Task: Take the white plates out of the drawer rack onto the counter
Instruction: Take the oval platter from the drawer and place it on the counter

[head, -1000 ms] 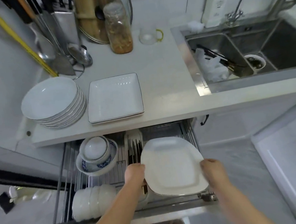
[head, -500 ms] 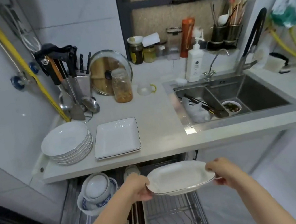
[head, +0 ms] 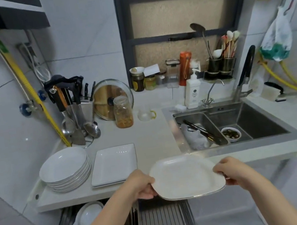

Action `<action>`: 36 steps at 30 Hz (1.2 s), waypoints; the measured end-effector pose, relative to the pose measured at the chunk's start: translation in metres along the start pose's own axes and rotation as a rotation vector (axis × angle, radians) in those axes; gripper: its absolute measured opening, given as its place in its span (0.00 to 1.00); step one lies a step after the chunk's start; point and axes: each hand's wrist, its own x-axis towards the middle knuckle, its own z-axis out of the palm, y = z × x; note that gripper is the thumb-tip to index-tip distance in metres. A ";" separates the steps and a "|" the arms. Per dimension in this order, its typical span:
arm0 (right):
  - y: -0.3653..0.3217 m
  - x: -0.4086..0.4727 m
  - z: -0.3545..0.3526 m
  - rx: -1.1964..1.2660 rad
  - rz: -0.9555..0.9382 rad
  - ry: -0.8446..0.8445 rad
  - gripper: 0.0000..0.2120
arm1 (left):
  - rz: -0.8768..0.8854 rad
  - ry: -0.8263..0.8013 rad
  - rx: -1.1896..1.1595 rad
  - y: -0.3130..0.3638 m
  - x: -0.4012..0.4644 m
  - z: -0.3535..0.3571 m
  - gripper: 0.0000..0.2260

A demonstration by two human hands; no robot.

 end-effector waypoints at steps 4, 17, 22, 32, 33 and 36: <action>-0.001 0.024 0.000 0.063 -0.003 -0.016 0.03 | 0.013 0.037 -0.110 0.009 0.012 0.003 0.07; -0.019 0.126 0.039 0.201 0.011 0.004 0.13 | -0.010 0.062 -0.285 0.025 0.103 -0.014 0.13; -0.024 0.179 0.050 0.198 0.007 0.063 0.14 | -0.071 0.093 -0.207 0.041 0.153 -0.025 0.11; -0.012 0.266 0.083 0.164 0.092 0.099 0.12 | -0.215 0.093 -0.192 0.058 0.228 -0.025 0.07; -0.011 0.271 0.085 0.155 0.098 0.106 0.13 | -0.219 0.103 -0.184 0.057 0.232 -0.024 0.07; -0.011 0.282 0.088 0.152 0.109 0.122 0.15 | -0.220 0.115 -0.141 0.055 0.243 -0.023 0.10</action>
